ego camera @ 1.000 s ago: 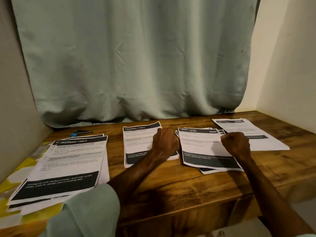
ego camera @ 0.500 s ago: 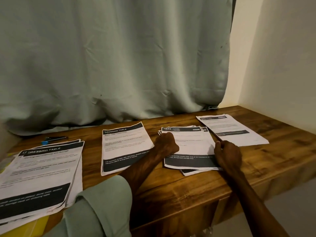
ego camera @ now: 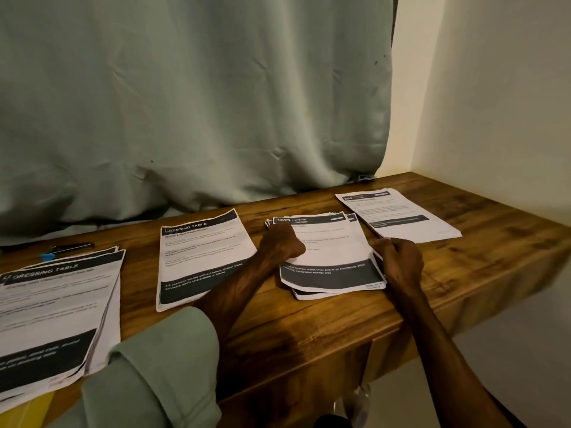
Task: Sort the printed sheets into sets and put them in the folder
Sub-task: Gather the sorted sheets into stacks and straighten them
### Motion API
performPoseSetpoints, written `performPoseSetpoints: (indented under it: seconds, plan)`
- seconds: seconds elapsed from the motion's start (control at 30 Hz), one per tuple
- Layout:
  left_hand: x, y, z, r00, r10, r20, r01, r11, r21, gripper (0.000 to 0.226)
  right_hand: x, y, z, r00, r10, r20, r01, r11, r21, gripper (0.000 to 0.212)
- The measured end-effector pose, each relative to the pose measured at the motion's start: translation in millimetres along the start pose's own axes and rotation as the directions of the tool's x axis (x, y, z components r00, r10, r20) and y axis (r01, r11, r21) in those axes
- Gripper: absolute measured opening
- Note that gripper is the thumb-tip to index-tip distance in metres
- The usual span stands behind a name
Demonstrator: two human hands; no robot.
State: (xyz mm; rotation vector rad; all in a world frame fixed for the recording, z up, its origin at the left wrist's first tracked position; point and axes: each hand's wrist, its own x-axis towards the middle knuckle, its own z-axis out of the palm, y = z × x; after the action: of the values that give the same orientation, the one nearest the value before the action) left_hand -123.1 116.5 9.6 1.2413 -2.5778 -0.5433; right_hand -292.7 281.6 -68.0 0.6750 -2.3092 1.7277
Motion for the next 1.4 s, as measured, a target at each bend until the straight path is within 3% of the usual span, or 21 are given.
performPoseSetpoints:
  seconds: [0.17,0.33,0.43,0.53,0.73,0.83,0.93,1.03,1.1,1.2,1.4]
  plan:
    - [-3,-3,-8,0.991,-0.094,0.098,0.114,0.965,-0.234,0.057,3,0,1,0.997,0.076,0.014,-0.075,0.997,-0.021,0.025]
    - [-7,-1,-2,0.957,-0.203,0.208,0.286,0.780,-0.557,0.053,0,-3,-2,0.993,0.107,0.039,-0.106,0.994,-0.032,0.026]
    - [-8,-1,1,0.932,-0.210,0.296,0.358,0.674,-0.647,0.044,1,-2,-2,0.993,0.101,0.063,-0.099,0.994,-0.036,0.025]
    - [-7,-2,1,0.925,-0.181,0.334,0.369,0.638,-0.676,0.039,-1,-5,-5,0.990,0.110,0.083,-0.103,0.991,-0.084,0.024]
    - [-17,-15,-5,0.982,-0.092,0.168,0.181,0.724,-0.665,0.040,-6,-14,-8,0.979,0.169,0.115,-0.165,0.986,-0.037,0.029]
    - [-25,-29,-16,0.994,-0.011,0.110,0.082,0.738,-0.670,0.037,-13,-15,-11,0.951,0.200,0.234,-0.235,0.963,0.132,0.033]
    - [-29,-45,-27,0.996,0.057,0.069,0.007,0.718,-0.696,0.029,-23,-28,-19,0.886,0.181,0.427,-0.340,0.879,0.334,0.034]
    - [-34,-60,-37,0.994,0.108,0.027,-0.055,0.687,-0.725,0.037,-33,-50,-21,0.776,0.152,0.612,-0.510,0.722,0.468,0.034]
    - [-37,-71,-42,0.989,0.145,0.022,-0.079,0.655,-0.752,0.034,-45,-71,-16,0.745,0.074,0.663,-0.554,0.622,0.554,0.032]
    - [-43,-83,-55,0.989,0.151,0.010,-0.079,0.576,-0.814,0.026,-54,-97,1,0.800,0.041,0.599,-0.497,0.606,0.621,0.036]
    - [-45,-79,-82,0.977,0.132,-0.170,-0.212,0.459,-0.863,0.029,-39,-148,0,0.896,-0.041,0.443,-0.253,0.773,0.582,0.029]
